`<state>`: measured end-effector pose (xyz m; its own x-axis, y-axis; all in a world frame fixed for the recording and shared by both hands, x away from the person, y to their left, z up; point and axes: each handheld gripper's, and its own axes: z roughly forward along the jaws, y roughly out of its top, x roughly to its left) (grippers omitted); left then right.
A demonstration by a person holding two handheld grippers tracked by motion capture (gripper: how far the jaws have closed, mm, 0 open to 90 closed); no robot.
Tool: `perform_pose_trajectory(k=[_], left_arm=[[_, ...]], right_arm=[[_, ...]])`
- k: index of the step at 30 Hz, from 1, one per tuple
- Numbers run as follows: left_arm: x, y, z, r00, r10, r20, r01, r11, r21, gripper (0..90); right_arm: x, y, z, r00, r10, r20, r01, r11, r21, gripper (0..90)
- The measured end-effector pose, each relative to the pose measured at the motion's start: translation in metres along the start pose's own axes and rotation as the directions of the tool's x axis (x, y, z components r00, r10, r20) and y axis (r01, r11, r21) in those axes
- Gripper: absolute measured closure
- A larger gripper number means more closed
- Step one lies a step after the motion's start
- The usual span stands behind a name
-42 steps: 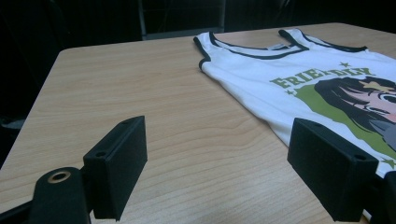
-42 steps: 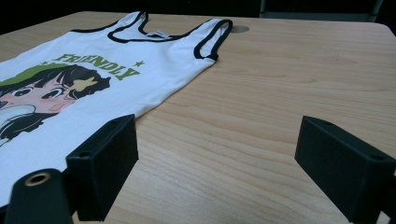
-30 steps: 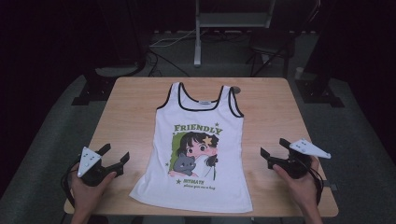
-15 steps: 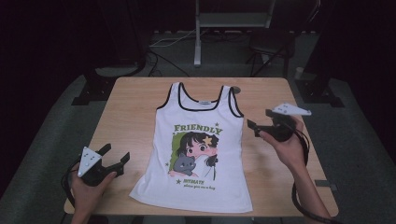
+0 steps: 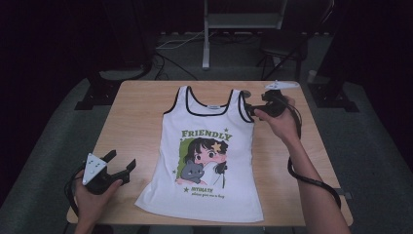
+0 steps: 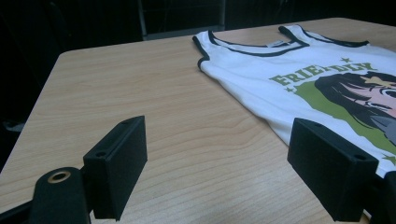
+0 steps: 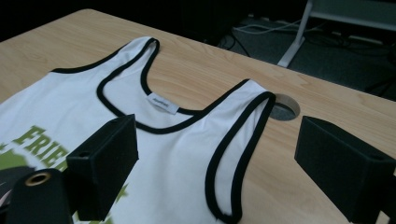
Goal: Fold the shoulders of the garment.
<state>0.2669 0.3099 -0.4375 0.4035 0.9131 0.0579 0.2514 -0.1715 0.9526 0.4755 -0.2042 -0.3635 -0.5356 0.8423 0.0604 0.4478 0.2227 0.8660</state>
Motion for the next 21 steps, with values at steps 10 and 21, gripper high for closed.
perform_pose_trajectory(k=[10, 21], left_arm=[[-0.003, 0.0, 0.0, 0.9997, 0.023, -0.008, -0.023, 0.9997, 0.002, 19.5], [-0.003, 0.0, 0.0, 0.9998, 0.018, -0.007, -0.018, 0.9998, -0.001, 19.5]], right_arm=[[-0.02, 0.002, 0.054, 0.9984, 0.056, 0.008, -0.057, 0.995, 0.08, 15.0], [-0.032, 0.003, 0.088, 0.9955, 0.092, 0.022, -0.094, 0.987, 0.129, 17.1]])
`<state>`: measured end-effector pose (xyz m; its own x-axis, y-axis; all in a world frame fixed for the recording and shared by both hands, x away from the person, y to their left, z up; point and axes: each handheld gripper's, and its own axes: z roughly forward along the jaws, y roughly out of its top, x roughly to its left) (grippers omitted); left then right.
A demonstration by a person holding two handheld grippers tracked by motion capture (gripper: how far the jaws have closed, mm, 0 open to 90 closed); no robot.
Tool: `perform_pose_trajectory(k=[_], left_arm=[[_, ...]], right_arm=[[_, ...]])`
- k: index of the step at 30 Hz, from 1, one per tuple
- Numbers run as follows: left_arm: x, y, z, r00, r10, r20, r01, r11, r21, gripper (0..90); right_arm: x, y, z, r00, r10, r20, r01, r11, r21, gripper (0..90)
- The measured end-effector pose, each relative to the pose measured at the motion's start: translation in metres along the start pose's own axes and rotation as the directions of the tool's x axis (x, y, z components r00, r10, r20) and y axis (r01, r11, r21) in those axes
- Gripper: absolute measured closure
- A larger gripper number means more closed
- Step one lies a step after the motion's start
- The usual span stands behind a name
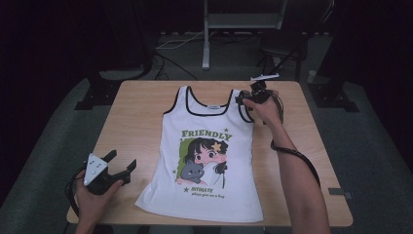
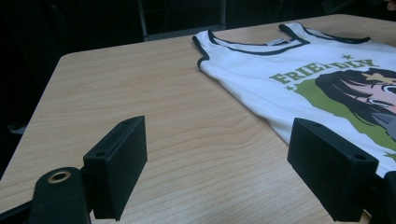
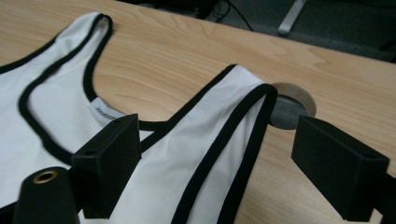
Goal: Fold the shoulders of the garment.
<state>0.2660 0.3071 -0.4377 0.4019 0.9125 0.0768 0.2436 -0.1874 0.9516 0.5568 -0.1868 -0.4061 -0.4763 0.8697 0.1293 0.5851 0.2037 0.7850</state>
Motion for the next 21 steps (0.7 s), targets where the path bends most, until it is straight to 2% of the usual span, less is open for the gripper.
perform_pose_trajectory(k=[2, 3, 11, 18, 19, 21], left_arm=[[0.0, 0.0, 0.0, 1.0, 0.002, -0.001, -0.002, 1.0, -0.001, 19.5], [0.0, 0.0, 0.0, 1.0, 0.002, -0.002, -0.002, 1.0, -0.001, 19.5], [-0.001, 0.0, 0.0, 0.9999, 0.015, -0.001, -0.015, 0.9999, 0.004, 19.5], [-0.002, 0.0, 0.0, 0.9998, 0.021, -0.003, -0.021, 0.9998, 0.005, 19.5], [-0.002, 0.0, 0.0, 0.9998, 0.02, -0.004, -0.02, 0.9998, 0.003, 19.5], [-0.002, 0.0, 0.0, 0.9998, 0.02, -0.004, -0.02, 0.9998, 0.001, 19.5]], right_arm=[[-0.002, 0.001, 0.007, 1.0, -0.006, 0.007, 0.005, 1.0, 0.016, 17.1], [-0.003, 0.001, 0.012, 1.0, 0.007, 0.006, -0.007, 1.0, 0.02, 21.9], [-0.012, -0.008, 0.032, 0.9989, 0.044, 0.018, -0.045, 0.997, 0.066, 26.5], [-0.013, -0.009, 0.036, 0.9984, 0.052, 0.023, -0.054, 0.995, 0.08, 35.4], [-0.013, -0.009, 0.037, 0.9987, 0.044, 0.025, -0.046, 0.996, 0.08, 40.0], [-0.012, -0.008, 0.037, 0.9991, 0.032, 0.026, -0.034, 0.996, 0.084, 42.9]])
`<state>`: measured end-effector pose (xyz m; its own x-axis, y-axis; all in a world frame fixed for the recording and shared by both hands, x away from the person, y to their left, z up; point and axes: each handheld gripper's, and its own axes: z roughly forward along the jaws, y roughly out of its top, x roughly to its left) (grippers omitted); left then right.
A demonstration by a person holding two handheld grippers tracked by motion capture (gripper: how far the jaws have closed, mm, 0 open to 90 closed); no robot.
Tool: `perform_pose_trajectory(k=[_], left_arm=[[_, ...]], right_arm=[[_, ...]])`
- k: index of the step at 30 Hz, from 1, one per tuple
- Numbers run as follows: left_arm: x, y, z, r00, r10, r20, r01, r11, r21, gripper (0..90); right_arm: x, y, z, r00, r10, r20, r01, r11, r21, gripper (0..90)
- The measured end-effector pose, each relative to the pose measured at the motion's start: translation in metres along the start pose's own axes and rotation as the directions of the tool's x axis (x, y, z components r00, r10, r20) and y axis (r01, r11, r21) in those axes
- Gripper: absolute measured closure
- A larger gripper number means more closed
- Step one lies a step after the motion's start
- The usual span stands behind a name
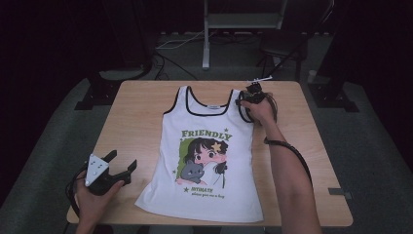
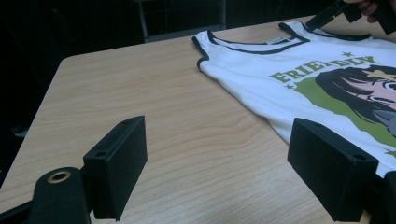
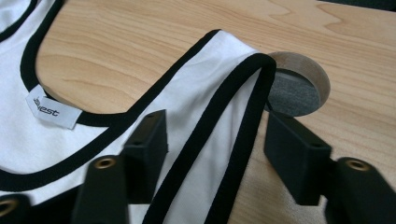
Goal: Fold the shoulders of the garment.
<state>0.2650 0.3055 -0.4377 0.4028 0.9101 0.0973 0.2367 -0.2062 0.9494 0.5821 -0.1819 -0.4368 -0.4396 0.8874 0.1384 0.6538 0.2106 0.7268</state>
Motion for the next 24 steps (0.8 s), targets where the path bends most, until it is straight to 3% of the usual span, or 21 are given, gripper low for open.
perform_pose_trajectory(k=[2, 11, 12, 13, 18, 24], left_arm=[[0.0, 0.0, 0.0, 1.0, 0.001, -0.001, -0.001, 1.0, 0.001, 19.5], [0.0, 0.0, 0.0, 1.0, 0.008, -0.002, -0.008, 1.0, 0.0, 19.5], [0.0, 0.0, 0.0, 1.0, 0.008, -0.002, -0.008, 1.0, 0.0, 19.5], [0.0, 0.0, 0.0, 1.0, 0.003, -0.002, -0.003, 1.0, -0.002, 19.5], [0.0, 0.0, -0.001, 1.0, 0.002, -0.002, -0.002, 1.0, -0.006, 19.5], [0.0, 0.0, -0.001, 0.9999, 0.01, -0.004, -0.01, 0.9999, -0.003, 19.5]], right_arm=[[0.001, 0.0, 0.0, 1.0, -0.002, 0.003, 0.002, 1.0, -0.001, 44.9], [0.012, -0.003, 0.005, 0.9935, -0.107, 0.04, 0.108, 0.994, -0.03, 74.1], [0.012, -0.003, 0.005, 0.9935, -0.107, 0.04, 0.108, 0.994, -0.03, 74.1], [0.015, -0.003, 0.005, 0.9913, -0.126, 0.04, 0.127, 0.991, -0.035, 80.7], [0.019, -0.002, 0.002, 0.9912, -0.132, 0.01, 0.132, 0.99, -0.045, 85.6], [0.024, 0.002, -0.011, 0.9912, -0.125, -0.043, 0.12, 0.987, -0.106, 85.7]])
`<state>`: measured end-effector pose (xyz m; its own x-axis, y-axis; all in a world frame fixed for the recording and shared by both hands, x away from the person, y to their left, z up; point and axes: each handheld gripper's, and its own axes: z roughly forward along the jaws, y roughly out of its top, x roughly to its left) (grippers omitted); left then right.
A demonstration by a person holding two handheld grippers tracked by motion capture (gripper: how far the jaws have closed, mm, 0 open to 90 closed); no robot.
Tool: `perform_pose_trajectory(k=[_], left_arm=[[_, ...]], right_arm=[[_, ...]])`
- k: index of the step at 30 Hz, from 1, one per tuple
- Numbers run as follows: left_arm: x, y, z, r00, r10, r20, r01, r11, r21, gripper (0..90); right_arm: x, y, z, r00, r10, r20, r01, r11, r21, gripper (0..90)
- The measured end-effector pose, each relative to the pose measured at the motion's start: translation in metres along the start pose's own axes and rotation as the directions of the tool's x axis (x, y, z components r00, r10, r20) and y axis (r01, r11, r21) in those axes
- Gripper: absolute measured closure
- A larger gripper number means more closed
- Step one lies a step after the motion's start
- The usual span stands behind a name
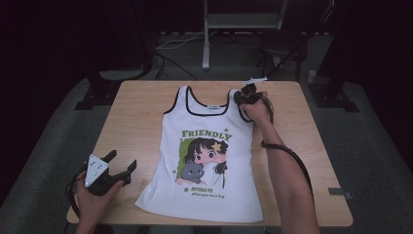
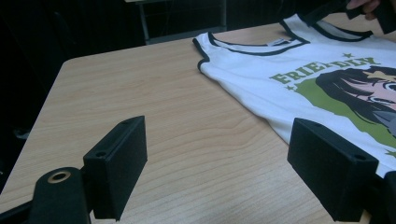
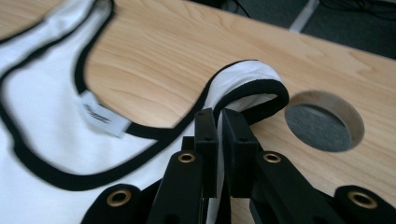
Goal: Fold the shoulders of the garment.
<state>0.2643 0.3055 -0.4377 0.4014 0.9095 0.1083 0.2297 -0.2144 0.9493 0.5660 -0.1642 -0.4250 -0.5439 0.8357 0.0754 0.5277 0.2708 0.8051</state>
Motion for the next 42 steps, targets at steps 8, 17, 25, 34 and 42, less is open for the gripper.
perform_pose_trajectory(k=[8, 17, 25, 34, 42], left_arm=[[0.0, 0.0, 0.0, 1.0, -0.002, -0.001, 0.002, 1.0, 0.0, 19.5], [0.0, 0.0, -0.001, 1.0, -0.004, -0.005, 0.004, 1.0, -0.005, 19.5], [0.0, 0.0, -0.001, 1.0, -0.003, -0.004, 0.003, 1.0, -0.007, 19.5], [-0.001, 0.0, 0.0, 1.0, 0.0, -0.005, 0.0, 1.0, -0.006, 19.5], [-0.001, 0.0, 0.0, 1.0, 0.0, -0.005, 0.0, 1.0, -0.008, 19.5]], right_arm=[[0.016, 0.006, -0.022, 0.9983, -0.044, -0.038, 0.041, 0.996, -0.073, 85.7], [0.038, 0.006, -0.041, 0.9897, -0.137, -0.041, 0.132, 0.985, -0.11, 85.5], [0.061, 0.0, -0.049, 0.966, -0.256, -0.039, 0.251, 0.964, -0.092, 84.4], [0.08, -0.015, -0.056, 0.9379, -0.32, -0.135, 0.316, 0.948, -0.051, 82.5], [0.093, -0.031, -0.061, 0.9149, -0.33, -0.232, 0.334, 0.942, -0.023, 74.8]])
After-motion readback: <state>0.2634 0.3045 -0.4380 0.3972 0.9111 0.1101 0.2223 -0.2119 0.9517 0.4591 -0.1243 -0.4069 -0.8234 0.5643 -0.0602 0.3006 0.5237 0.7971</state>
